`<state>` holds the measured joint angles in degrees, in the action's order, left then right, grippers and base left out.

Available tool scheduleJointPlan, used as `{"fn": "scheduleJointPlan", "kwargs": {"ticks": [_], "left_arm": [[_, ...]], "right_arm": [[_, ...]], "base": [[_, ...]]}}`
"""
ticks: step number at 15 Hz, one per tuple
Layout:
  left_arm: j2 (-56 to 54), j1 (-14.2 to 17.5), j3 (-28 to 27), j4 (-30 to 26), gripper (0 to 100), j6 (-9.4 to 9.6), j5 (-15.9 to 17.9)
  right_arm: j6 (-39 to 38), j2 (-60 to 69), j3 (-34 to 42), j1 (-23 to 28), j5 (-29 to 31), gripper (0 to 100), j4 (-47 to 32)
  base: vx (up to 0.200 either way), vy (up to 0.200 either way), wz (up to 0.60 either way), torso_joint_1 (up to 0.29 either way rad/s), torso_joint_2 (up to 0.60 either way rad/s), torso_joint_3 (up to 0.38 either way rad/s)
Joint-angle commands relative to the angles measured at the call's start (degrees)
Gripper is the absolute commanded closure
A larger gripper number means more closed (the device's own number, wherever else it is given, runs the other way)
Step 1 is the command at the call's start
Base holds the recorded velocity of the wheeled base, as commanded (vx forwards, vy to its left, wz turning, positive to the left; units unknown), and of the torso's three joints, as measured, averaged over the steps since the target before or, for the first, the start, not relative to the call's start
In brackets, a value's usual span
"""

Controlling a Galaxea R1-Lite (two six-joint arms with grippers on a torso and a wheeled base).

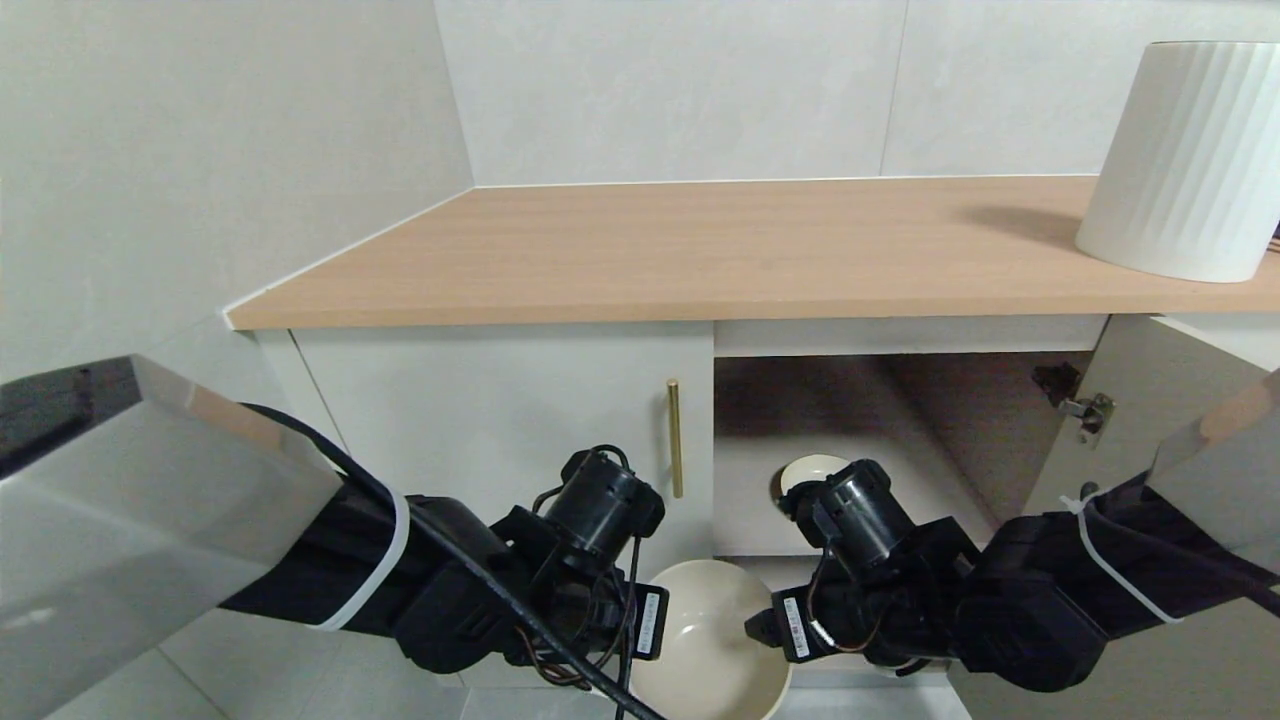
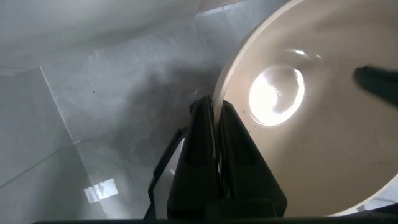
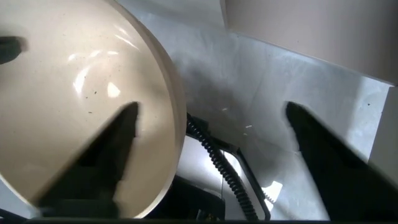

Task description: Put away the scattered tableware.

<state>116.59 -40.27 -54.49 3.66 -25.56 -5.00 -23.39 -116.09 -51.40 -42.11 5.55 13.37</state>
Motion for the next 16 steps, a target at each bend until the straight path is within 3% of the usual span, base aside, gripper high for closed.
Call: {"fn": "scheduleJointPlan", "kwargs": {"ticks": [1, 12, 13, 16], "left_arm": [[0.1, 0.0, 0.0, 0.0, 100, -0.01, 0.0], [-0.2, 0.1, -0.1, -0.1, 100, -0.01, 0.0], [-0.3, 0.1, 0.0, -0.1, 0, -0.01, 0.0], [-0.3, 0.2, -0.2, -0.1, 0, -0.19, 0.0]], "right_arm": [[0.0, 0.0, 0.2, 0.0, 0.0, 100, 0.0], [0.1, 0.3, 0.3, 0.0, 0.0, 100, 0.0], [0.1, 0.3, 0.2, 0.0, 0.0, 100, 0.0], [0.1, 0.3, 0.2, 0.0, 0.0, 100, 0.0]], "base": [[0.0, 0.0, 0.0, 0.0, 0.0, 0.0], [0.0, 0.0, 0.0, 0.0, 0.0, 0.0], [0.0, 0.0, 0.0, 0.0, 0.0, 0.0], [0.0, 0.0, 0.0, 0.0, 0.0, 0.0]]}}
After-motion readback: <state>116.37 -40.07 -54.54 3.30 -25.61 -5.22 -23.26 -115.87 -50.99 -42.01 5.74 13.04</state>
